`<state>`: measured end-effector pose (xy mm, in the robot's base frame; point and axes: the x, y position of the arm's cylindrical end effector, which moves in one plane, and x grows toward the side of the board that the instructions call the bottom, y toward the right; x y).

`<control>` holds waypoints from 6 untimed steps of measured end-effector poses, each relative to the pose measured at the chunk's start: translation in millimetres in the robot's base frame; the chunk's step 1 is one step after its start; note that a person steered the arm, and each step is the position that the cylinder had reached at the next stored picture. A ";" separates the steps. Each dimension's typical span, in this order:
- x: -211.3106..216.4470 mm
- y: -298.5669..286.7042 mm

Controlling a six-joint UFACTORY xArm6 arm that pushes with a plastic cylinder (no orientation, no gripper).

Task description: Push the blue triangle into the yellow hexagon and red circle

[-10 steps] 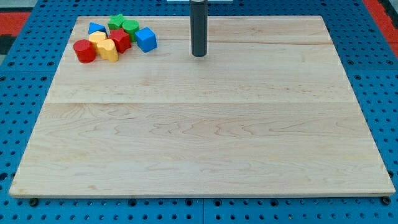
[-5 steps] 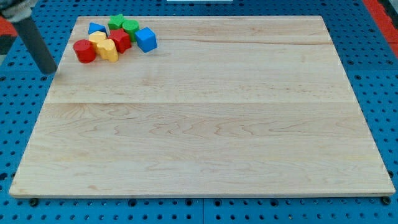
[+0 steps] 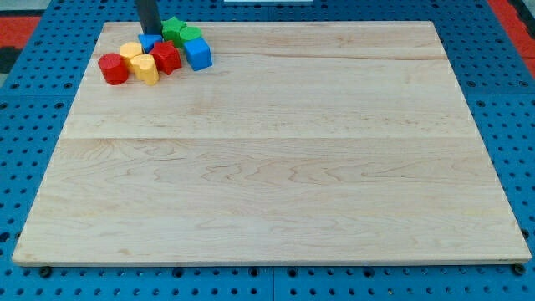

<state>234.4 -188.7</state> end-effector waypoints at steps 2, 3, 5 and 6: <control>4.0 18.3; 15.6 26.1; 28.8 -41.5; 13.1 -24.9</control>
